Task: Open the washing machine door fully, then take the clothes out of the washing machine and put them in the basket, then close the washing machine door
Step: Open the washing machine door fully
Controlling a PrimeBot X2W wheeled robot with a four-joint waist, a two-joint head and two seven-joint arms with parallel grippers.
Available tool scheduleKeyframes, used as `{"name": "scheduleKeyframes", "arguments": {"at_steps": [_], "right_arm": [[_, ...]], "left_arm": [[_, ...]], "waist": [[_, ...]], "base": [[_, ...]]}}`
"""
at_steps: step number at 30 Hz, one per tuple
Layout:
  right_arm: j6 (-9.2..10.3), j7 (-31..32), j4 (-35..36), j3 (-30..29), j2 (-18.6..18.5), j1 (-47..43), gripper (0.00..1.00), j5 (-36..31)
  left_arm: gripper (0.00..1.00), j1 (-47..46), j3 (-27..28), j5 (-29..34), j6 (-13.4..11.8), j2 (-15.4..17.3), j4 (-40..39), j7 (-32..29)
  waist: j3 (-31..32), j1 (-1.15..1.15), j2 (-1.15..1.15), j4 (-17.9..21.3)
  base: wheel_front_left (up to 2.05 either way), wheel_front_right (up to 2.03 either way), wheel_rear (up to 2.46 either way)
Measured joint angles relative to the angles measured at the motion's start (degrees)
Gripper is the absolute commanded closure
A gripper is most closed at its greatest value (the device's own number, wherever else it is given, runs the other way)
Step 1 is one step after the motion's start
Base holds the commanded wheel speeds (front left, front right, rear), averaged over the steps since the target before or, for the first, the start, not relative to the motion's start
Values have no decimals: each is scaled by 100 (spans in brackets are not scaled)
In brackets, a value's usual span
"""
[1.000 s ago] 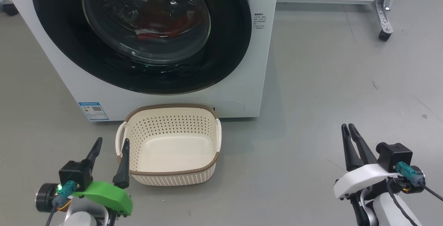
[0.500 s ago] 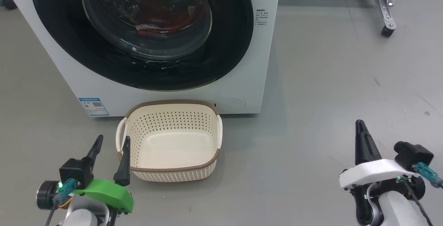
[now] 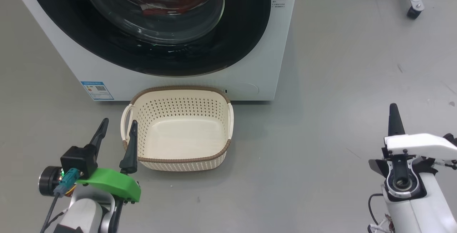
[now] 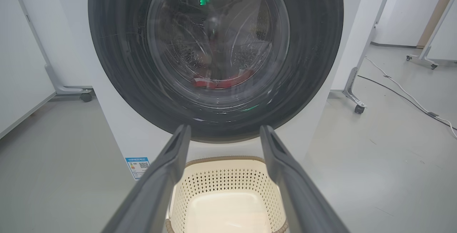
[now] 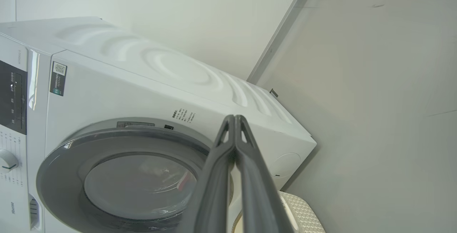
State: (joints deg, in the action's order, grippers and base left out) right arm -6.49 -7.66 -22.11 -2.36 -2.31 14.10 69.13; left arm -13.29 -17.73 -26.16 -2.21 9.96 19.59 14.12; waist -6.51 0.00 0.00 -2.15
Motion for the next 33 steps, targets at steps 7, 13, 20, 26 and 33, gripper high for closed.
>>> {"name": "scheduleKeyframes", "arguments": {"at_steps": [7, 13, 20, 26, 33], "right_arm": [[0, 541, -10, 11, -13, 650, 100, 1321], [0, 950, -18, -93, -34, 1283, 100, 2015], [114, 1319, -68, -261, -57, 2114, 100, 2346], [275, 1603, -98, -336, -120, 2880, 100, 2603], [488, 1866, -194, -265, -337, 3547, 100, 2605]], "left_arm": [[0, -168, -32, 5, 1, -21, -155, 0], [0, -353, -47, 5, 7, -59, -275, 0], [0, -643, -83, 24, 57, -124, -439, 3], [0, -903, -145, 55, 140, -190, -537, 5], [0, -1082, -254, 107, 203, -208, -558, 5]], "waist": [[-280, 0, 0, -108], [-568, 0, 0, -213], [-971, 0, 0, -342], [-1335, 0, 0, -476], [-1681, 0, 0, -639]], "base": [[0, 0, 0], [0, 0, 0], [0, 0, 0], [0, 0, 0], [0, 0, 0]]}}
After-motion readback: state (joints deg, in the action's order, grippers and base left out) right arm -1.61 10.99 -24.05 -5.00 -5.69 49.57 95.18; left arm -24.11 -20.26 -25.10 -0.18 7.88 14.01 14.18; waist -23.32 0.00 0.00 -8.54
